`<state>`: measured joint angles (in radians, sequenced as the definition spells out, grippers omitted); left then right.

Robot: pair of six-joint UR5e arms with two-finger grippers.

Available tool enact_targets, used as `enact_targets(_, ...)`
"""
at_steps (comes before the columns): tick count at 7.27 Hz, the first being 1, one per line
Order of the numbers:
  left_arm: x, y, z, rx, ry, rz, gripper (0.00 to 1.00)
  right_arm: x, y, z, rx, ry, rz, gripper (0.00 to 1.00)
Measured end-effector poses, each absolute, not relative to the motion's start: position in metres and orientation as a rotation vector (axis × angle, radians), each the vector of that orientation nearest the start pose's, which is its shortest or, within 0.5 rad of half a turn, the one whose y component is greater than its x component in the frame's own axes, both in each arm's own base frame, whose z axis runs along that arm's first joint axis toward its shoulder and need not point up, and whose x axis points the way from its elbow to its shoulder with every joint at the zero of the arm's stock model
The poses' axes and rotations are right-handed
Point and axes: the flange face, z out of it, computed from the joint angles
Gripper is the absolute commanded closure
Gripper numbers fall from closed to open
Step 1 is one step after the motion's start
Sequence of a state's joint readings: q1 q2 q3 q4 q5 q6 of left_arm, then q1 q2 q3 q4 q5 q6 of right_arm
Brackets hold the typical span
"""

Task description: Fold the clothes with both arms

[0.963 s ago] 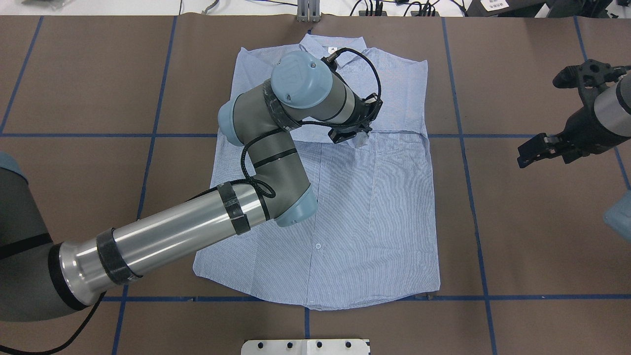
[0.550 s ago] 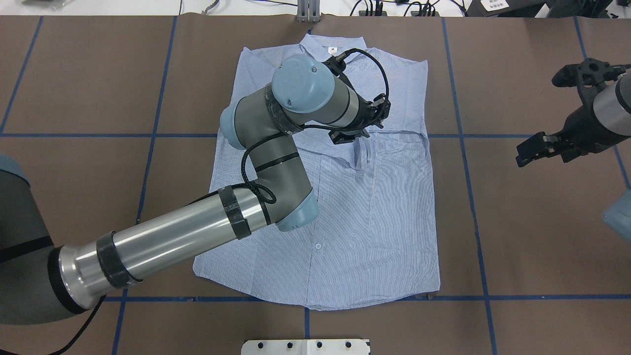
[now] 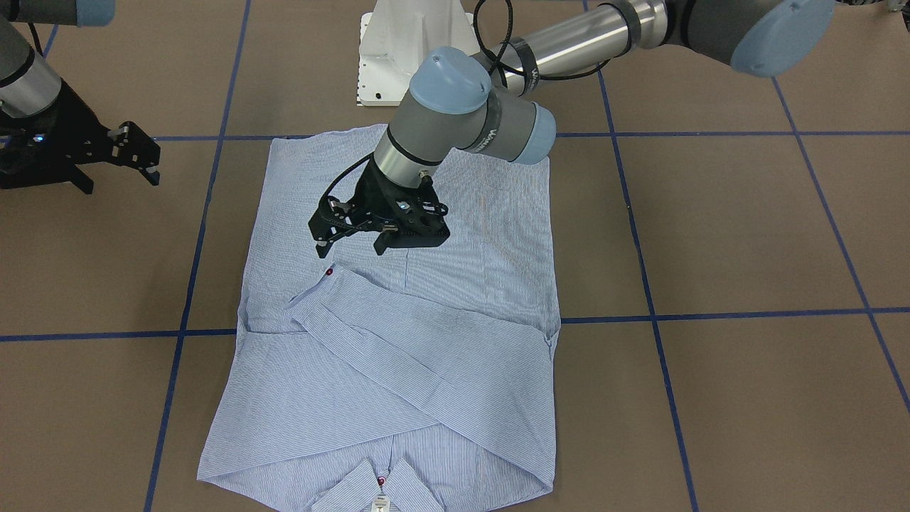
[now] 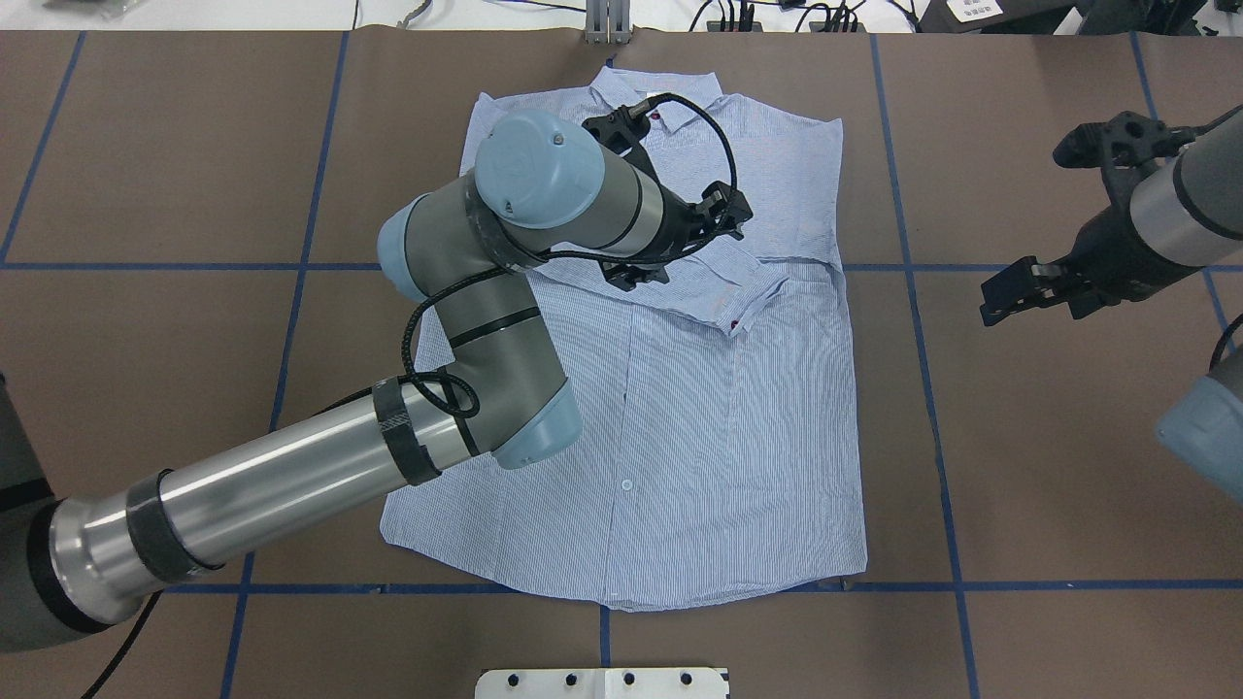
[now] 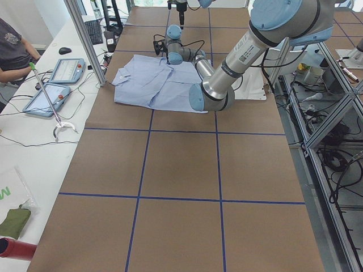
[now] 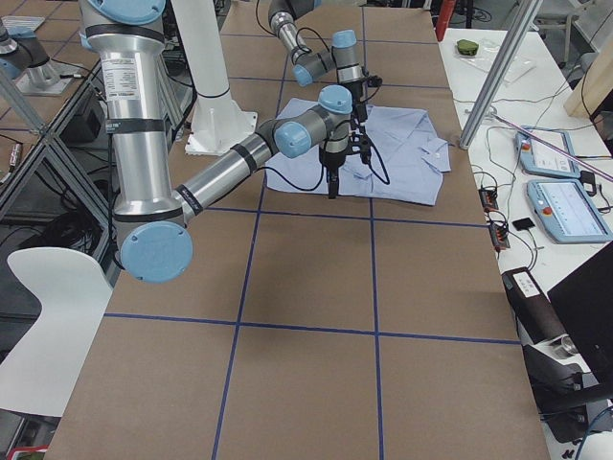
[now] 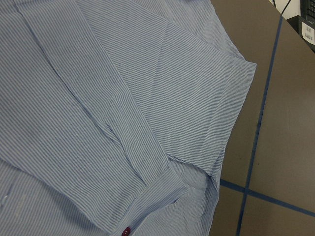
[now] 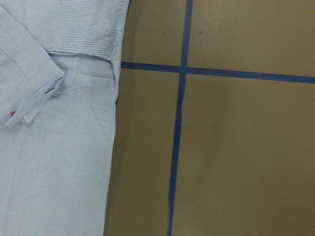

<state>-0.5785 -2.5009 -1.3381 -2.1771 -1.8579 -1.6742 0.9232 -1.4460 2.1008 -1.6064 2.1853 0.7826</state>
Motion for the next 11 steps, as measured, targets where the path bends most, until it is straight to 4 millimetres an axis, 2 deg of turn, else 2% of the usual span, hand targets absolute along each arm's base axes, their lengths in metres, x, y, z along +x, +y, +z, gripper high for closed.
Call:
enact_targets(1, 0.556, -0.494, 0.110, 0.091, 1.289, -0.366, 0.00, -0.265, -0.427, 0.344, 0.068, -0.872, -0.035, 0.00)
enact_targets(3, 0.496, -0.463, 0.135, 0.134, 1.217, -0.307, 0.00, -0.335, -0.384, 0.332, 0.082, -0.909, 0.052, 0.00)
enact_targets(4, 0.470, -0.448, 0.149, 0.144, 1.198, -0.295, 0.00, -0.363, -0.360, 0.336, 0.070, -0.903, 0.069, 0.00)
enact_targets(5, 0.452, -0.437, 0.161, 0.147, 1.186, -0.291, 0.00, -0.382, -0.340, 0.343, 0.054, -0.885, 0.080, 0.00)
enact_targets(7, 0.439, -0.428, 0.170, 0.146, 1.176, -0.292, 0.00, -0.402, -0.311, 0.362, 0.006, -0.846, 0.100, 0.01)
enact_targets(11, 0.437, -0.426, 0.170, 0.150, 1.173, -0.295, 0.00, -0.436, -0.274, 0.388, -0.063, -0.794, 0.042, 0.01)
